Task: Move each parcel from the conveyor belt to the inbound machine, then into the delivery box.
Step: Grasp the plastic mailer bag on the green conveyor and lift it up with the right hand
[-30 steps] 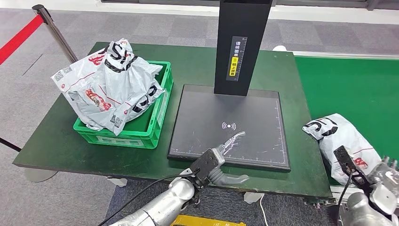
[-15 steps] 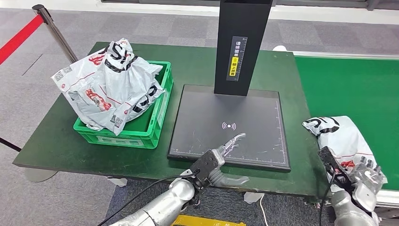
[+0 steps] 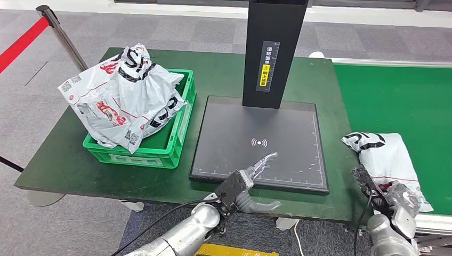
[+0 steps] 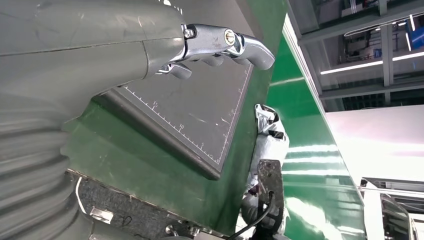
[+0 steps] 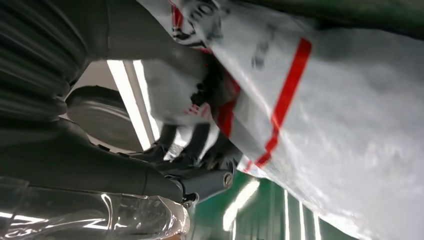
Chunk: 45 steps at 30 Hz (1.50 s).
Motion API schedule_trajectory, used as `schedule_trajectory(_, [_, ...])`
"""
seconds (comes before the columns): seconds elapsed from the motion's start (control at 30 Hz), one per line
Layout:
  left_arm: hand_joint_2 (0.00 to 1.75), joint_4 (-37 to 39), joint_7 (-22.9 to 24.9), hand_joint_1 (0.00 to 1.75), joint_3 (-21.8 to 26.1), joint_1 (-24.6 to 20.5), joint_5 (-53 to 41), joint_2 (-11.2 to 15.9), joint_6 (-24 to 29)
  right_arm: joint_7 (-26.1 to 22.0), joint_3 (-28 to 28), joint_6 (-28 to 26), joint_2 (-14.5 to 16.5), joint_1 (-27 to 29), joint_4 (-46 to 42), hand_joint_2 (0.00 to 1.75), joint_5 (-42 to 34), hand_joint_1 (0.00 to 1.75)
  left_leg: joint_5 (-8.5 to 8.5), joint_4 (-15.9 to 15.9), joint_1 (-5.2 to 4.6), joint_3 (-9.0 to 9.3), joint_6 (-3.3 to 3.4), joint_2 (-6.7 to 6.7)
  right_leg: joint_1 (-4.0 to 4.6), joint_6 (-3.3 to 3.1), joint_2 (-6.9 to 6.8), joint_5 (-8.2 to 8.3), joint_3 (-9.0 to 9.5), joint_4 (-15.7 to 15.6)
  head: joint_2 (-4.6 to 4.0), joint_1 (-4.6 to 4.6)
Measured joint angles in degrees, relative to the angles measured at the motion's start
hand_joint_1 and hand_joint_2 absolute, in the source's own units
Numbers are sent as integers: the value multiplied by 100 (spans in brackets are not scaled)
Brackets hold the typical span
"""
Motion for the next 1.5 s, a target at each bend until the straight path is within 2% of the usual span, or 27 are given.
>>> schedule_trajectory(0.53, [175,5,81,0,52,14,-194,1,28,-75,193,291,206,341,-756,175,-520,175,0,0,4,2,-1,2,3,0,0,0,0,1,0,1])
schedule_trajectory(0.83, [175,5,57,0,190,48,-318,8,114,-177,207,150,274,657,-1259,175,-969,175,0,-1,4,1,-1,2,3,0,0,0,0,1,0,1])
schedule_trajectory(1.27, [175,-26,89,0,471,115,-475,26,214,-74,207,388,578,1738,-3586,175,-1348,175,-1,-3,2,-15,-1,-9,1,-4,-10,-5,-14,5,0,3])
schedule_trajectory(1.5, [175,-63,91,0,539,134,-485,32,214,-116,207,425,623,1904,-4324,175,-1365,175,-1,-3,3,-14,-2,-6,2,-4,-7,-7,-16,5,0,3])
